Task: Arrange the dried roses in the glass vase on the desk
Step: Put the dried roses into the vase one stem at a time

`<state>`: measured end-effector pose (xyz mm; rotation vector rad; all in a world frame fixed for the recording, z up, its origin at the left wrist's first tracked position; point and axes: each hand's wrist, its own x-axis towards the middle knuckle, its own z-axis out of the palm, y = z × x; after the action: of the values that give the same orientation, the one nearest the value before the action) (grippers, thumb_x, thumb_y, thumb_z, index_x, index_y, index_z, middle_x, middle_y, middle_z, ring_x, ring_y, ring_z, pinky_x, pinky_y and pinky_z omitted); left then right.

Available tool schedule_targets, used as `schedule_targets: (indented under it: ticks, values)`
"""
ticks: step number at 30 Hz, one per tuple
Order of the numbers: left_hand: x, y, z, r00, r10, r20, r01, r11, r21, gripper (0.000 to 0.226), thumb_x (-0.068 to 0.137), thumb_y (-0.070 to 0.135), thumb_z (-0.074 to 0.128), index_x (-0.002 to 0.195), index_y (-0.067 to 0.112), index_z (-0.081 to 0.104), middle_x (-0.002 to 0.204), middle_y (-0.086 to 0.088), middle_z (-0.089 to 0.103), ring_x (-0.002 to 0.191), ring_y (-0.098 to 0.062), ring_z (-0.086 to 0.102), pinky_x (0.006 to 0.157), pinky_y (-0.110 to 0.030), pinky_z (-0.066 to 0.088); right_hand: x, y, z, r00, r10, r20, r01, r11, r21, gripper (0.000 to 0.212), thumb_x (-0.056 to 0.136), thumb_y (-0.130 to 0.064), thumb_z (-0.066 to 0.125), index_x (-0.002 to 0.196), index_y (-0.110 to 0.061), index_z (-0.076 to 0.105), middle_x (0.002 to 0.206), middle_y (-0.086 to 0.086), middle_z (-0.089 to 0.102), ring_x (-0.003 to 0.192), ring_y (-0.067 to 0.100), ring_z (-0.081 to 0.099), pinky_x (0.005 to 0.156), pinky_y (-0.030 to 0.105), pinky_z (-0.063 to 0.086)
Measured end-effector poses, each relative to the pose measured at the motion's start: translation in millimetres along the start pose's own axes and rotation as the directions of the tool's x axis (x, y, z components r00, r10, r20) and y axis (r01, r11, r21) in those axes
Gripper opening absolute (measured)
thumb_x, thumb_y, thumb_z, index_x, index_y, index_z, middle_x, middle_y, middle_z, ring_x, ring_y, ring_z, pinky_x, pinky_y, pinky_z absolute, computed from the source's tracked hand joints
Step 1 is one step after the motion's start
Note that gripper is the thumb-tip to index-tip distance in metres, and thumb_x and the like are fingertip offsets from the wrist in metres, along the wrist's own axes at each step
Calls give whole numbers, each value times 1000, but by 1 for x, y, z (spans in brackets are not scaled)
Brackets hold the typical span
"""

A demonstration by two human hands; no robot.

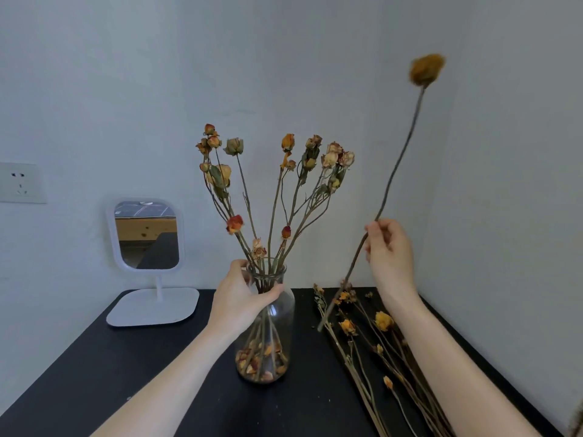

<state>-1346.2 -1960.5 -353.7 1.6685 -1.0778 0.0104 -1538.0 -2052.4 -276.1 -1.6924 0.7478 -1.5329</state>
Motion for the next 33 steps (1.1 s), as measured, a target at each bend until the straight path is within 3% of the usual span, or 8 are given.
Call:
schedule_targets:
  ticks: [5, 10, 13, 19, 21, 25, 33]
  values:
    - [3, -10, -7, 994, 0, 107, 5, 999, -47, 48, 69, 43, 74, 106, 35, 45, 90, 32, 51, 84, 15, 46, 68, -5, 33, 18, -30, 3, 997, -51, -55, 57, 992, 116, 22, 99, -17, 37, 81, -25, 48, 68, -2, 48, 58, 8, 44, 52, 21, 34]
    - [11, -16, -10, 967, -38, 250, 63, 994, -93, 51, 75, 33, 72, 114, 36, 40, 99, 30, 47, 98, 3, 45, 88, -19, 34, 13, -44, 14, 996, -90, 21, 82, 965, 248, 25, 99, -16, 34, 80, -22, 48, 62, -5, 47, 44, 2, 41, 39, 15, 33]
    - [11, -18, -7, 961, -35, 274, 69, 991, -113, 53, 76, 29, 72, 113, 39, 35, 101, 33, 42, 101, 6, 39, 89, -19, 32, 8, -45, 23, 989, -132, 69, 112, 964, 241, 25, 99, -15, 34, 81, -22, 49, 62, -4, 47, 45, 3, 43, 39, 15, 35]
    - [9, -24, -2, 959, -43, 281, 90, 983, -158, 57, 76, 31, 72, 119, 36, 35, 118, 18, 47, 113, -2, 42, 94, -23, 34, 2, -37, 41, 948, -123, 294, 121, 992, 25, 15, 96, -17, 44, 87, -18, 55, 70, 2, 60, 53, 9, 57, 46, 20, 48]
    - [9, -26, -2, 959, -47, 279, 96, 982, -164, 57, 75, 32, 72, 119, 36, 35, 120, 16, 48, 115, -4, 44, 96, -26, 35, 0, -31, 46, 932, -91, 351, 119, 991, -59, 13, 95, -18, 48, 89, -15, 58, 73, 3, 63, 53, 4, 58, 47, 16, 48]
    - [8, -28, 0, 960, -52, 276, 105, 978, -182, 57, 73, 35, 72, 119, 36, 38, 116, 20, 51, 114, -5, 48, 94, -26, 40, -4, -20, 56, 906, -49, 421, 150, 966, -211, 12, 93, -21, 53, 85, -15, 60, 69, -2, 61, 48, -6, 55, 44, 6, 41]
    - [5, -26, -1, 964, -35, 265, 84, 981, -175, 55, 74, 35, 72, 117, 38, 37, 111, 27, 48, 107, 3, 47, 91, -21, 38, -8, -11, 71, 853, 37, 521, 153, 936, -316, 13, 93, -19, 51, 92, -13, 63, 69, -4, 58, 48, 3, 54, 43, 7, 42]
